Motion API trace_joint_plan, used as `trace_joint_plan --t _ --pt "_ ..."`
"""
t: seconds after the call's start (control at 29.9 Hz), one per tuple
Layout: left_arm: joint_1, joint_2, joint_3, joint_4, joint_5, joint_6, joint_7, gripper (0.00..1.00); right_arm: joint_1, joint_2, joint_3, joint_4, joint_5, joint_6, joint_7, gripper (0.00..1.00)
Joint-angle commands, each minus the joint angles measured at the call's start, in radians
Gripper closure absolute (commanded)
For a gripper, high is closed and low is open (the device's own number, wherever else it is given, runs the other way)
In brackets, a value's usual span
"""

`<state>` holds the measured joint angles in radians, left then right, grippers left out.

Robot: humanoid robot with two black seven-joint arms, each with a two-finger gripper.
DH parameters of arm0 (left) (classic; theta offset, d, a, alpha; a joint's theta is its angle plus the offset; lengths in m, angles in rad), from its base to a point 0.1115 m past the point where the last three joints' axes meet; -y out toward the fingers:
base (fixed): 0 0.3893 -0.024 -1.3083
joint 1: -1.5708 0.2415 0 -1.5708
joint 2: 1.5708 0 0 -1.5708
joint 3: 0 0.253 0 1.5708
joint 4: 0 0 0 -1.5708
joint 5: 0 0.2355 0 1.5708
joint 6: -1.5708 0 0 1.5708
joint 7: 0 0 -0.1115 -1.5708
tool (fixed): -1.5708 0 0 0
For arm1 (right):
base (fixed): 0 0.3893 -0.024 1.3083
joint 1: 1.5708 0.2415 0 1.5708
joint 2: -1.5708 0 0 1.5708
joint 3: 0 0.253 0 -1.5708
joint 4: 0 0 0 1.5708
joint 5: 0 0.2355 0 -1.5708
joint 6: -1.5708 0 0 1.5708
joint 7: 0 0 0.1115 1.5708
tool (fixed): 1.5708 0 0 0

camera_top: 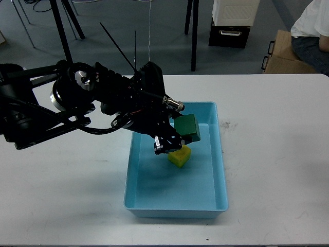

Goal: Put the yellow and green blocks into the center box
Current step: 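Lift the green cube with the left gripper over the tray, then lower the green cube beside the yellow cube and release it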

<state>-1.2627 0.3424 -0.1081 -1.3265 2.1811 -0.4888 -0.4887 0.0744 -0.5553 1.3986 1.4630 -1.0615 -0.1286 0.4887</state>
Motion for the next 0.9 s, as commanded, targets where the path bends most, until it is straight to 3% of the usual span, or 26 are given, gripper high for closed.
trace_joint_plan --t 0.0,0.67,0.87 --pt "0.011 -0.054 0.002 0.078 0.001 0.000 0.000 0.81 0.001 0.000 -0.001 0.000 0.000 -0.002 0.000 0.02" --pt "0.043 -0.175 0.005 0.266 0.000 0.000 0.000 0.67 0.005 0.017 0.000 -0.001 0.000 -0.003 0.000 0.02" --pt "0.052 -0.184 0.004 0.271 -0.003 0.000 0.000 0.55 0.005 0.017 0.000 -0.001 0.000 -0.003 0.000 0.02"
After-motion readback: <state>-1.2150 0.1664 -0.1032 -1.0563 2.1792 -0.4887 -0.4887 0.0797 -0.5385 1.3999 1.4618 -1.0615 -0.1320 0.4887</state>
